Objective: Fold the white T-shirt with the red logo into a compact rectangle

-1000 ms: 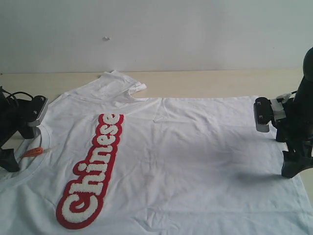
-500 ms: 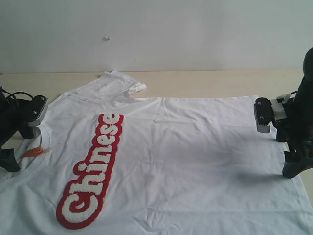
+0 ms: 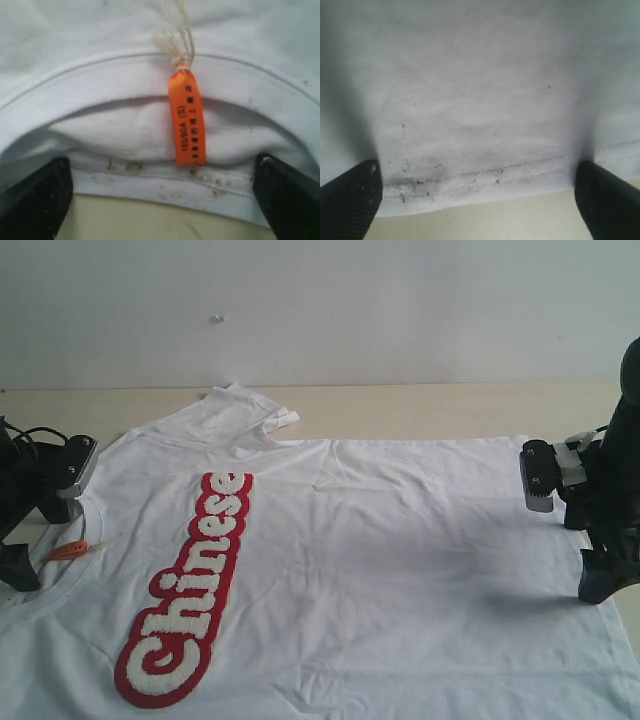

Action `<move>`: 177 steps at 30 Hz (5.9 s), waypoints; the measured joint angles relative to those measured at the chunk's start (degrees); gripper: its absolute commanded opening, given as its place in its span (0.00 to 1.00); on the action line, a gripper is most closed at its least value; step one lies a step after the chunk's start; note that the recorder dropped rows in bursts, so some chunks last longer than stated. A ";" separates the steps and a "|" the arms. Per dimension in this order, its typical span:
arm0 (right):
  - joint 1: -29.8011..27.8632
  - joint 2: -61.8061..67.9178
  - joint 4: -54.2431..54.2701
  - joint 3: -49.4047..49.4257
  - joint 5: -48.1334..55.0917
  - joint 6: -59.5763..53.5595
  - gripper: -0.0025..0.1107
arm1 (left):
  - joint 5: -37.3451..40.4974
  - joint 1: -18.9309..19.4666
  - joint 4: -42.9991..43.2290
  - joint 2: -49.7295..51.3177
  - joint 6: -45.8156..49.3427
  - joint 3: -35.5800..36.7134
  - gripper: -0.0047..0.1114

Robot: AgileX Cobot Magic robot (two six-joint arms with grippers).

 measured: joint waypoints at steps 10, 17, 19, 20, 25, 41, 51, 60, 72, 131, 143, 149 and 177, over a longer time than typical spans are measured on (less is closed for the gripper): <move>0.00 1.07 -0.11 -0.34 -0.91 -1.87 0.92 | 0.00 0.00 0.00 0.00 0.00 0.00 0.86; 0.00 1.32 -0.11 -0.63 -1.13 -1.87 0.90 | 0.00 0.06 0.00 0.13 0.00 -0.04 0.68; 0.00 1.32 -0.40 -0.63 -1.13 -1.87 0.88 | 0.12 0.06 -0.11 0.13 0.00 -0.04 0.54; 0.00 1.32 -0.55 -0.63 -1.13 -1.87 0.85 | 0.12 0.06 -0.24 0.13 0.00 -0.04 0.47; 0.00 1.42 -0.78 -0.73 -1.26 -1.09 0.51 | 0.47 0.06 -0.44 0.13 -0.11 -0.04 0.08; 0.36 1.44 -2.99 -1.06 0.04 3.16 0.02 | 2.35 -0.17 2.48 0.03 -0.11 1.14 0.04; 0.36 -1.40 -3.83 -0.21 -1.55 5.63 0.02 | 2.13 -0.29 3.88 -1.43 -3.21 2.19 0.04; 0.36 -9.54 -1.49 -0.21 -2.78 5.12 0.02 | 0.25 -0.29 2.82 -8.45 -4.23 2.84 0.04; 0.17 -23.79 5.25 -0.12 -1.10 1.49 0.02 | 0.09 0.17 -1.42 -23.41 -8.75 2.93 0.04; 1.14 -32.59 12.06 -0.12 7.17 19.02 0.02 | 2.84 2.51 6.03 -40.70 -39.96 4.60 0.04; 1.14 -45.02 12.06 -1.19 9.93 18.36 0.02 | 4.15 2.51 6.03 -52.66 -42.60 4.60 0.04; 1.14 -56.47 13.05 -0.89 18.81 25.34 0.02 | 12.86 2.51 6.03 -65.68 -49.36 4.60 0.04; 3.56 -31.34 6.23 6.03 2.40 24.05 0.02 | 7.17 2.51 9.20 -34.48 -47.78 5.95 0.04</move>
